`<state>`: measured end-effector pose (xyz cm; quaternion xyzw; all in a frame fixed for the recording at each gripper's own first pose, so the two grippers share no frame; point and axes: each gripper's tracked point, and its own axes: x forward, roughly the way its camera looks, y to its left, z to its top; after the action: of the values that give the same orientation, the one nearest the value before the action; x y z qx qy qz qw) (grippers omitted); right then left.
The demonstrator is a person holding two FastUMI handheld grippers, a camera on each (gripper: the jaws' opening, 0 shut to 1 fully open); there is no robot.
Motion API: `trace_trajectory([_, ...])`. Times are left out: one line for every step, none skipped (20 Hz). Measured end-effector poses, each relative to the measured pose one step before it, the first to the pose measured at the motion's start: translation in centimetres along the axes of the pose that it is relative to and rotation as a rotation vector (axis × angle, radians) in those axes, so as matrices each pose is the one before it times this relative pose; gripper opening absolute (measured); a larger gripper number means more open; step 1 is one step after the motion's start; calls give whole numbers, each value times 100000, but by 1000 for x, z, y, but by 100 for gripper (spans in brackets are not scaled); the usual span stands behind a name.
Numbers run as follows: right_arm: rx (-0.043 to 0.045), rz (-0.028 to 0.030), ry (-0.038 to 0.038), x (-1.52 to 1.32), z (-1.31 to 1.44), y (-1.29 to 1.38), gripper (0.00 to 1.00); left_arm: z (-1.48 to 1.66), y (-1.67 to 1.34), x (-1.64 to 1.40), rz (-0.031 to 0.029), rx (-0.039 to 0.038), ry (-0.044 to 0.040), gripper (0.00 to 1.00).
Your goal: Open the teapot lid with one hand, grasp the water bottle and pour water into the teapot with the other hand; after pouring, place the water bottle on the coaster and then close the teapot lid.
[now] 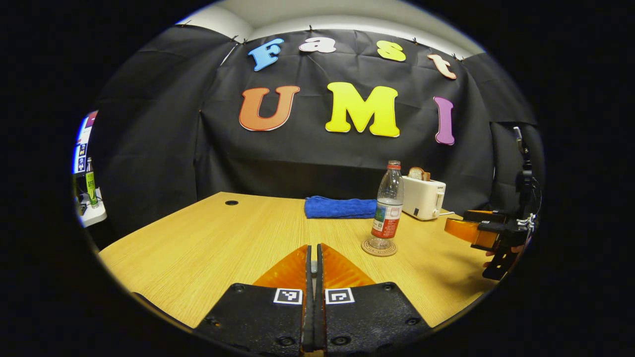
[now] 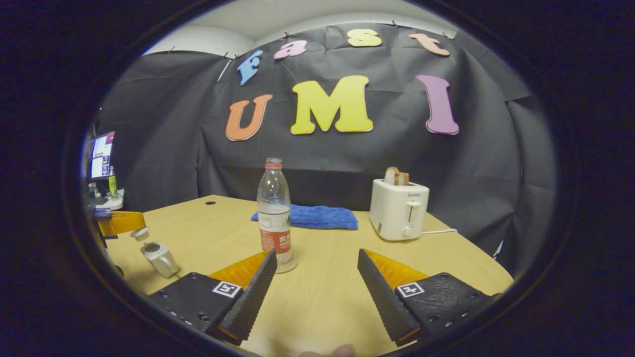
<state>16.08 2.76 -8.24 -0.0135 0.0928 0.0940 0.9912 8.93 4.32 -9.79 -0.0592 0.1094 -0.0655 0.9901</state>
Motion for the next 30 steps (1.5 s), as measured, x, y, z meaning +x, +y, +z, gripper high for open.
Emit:
trace_trajectory([-259, -1123, -819, -579, 18, -481, 98, -268, -162, 152, -253, -184, 601, 3])
trace_trajectory([-295, -781, -492, -466, 59, -388, 96, -95, -197, 20, 54, -353, 279, 3])
trace_trajectory([-253, -169, -511, -349, 47, -203, 96, -124, 45, 80, 459, -187, 21, 3])
trace_trajectory([-168, 2, -342, -252, 161, -147, 96, -122, 165, 48, 611, -190, 226, 3])
trace_trajectory([-8, 246, -494, -241, 173, -55, 96, -362, 101, 144, 273, -363, 741, 3])
trace_trajectory([-56, -157, -624, -245, 250, -121, 98, -263, 33, 97, 79, -654, 584, 3])
trace_trajectory([-80, -240, -683, -150, 122, -154, 98, -77, 13, 60, -142, -684, 28, 3])
trace_trajectory([-392, -410, -587, -90, 128, -115, 97, -40, -21, 19, 118, -414, -19, 3])
trace_trajectory([-858, -320, -720, -114, 10, -58, 98, -84, 9, 95, 176, -85, 8, 3])
trace_trajectory([-1342, -554, -140, -57, -47, -130, 98, -202, -150, 99, -190, 42, 401, 3])
trace_trajectory([-954, -476, 141, -6, -159, -236, 97, -198, -53, 10, 107, 121, 366, 3])
trace_trajectory([-94, 173, 23, -127, -7, 34, 96, -102, 144, 80, 389, 391, 193, 3])
trace_trajectory([130, 34, -68, -47, -40, 22, 97, -91, 178, 8, 521, 207, 480, 3])
trace_trajectory([136, 62, -305, -32, 81, -9, 97, -339, 98, 144, 351, -396, 937, 3])
trace_trajectory([160, -141, -406, -103, 59, -45, 96, -212, 19, 63, 175, -683, 761, 3])
trace_trajectory([395, 96, -346, -119, 109, 3, 96, 71, -154, 55, -13, -351, -16, 3])
trace_trajectory([284, -39, 11, -49, -121, -51, 95, -58, 51, 10, 591, 284, 271, 3])
trace_trajectory([481, 60, 19, 6, 22, -8, 95, -25, -71, 102, 336, 49, 392, 3])
trace_trajectory([517, 147, -44, -136, -23, 8, 95, -75, -69, -23, 468, -308, 257, 6])
trace_trajectory([673, 105, -297, -129, 84, -10, 95, -145, 107, 72, 787, 329, 304, 9])
trace_trajectory([375, -162, -236, -248, 4, -101, 95, 122, 6, -56, 653, 152, -417, 18])
trace_trajectory([462, -307, -283, -298, 145, -121, 95, 316, 154, -412, 1047, 391, -805, 19])
trace_trajectory([611, -150, -654, -314, 159, -98, 95, 327, 207, -221, 1578, 735, -414, 46])
trace_trajectory([790, -159, -1101, -397, 323, -97, 97, 307, 383, -733, 1775, 180, -24, 73])
trace_trajectory([886, 95, -1423, -450, 431, -15, 97, 759, 33, -176, 1399, -333, -1528, 100])
trace_trajectory([409, -232, -754, -250, 238, -59, 96, 985, -235, -550, 742, -577, -2207, 100])
trace_trajectory([528, -309, -380, -422, 214, -60, 96, 1213, -240, -802, 615, -405, -2251, 100])
trace_trajectory([873, 184, -430, -494, 290, 110, 96, 1245, -369, -629, 726, 144, -2517, 100])
trace_trajectory([304, -30, -447, -632, 501, 253, 96, 1287, -449, -897, 413, 743, -2654, 100])
trace_trajectory([-480, -1147, -673, -654, 506, -21, 95, 1164, -591, -858, 213, 1199, -2822, 100])
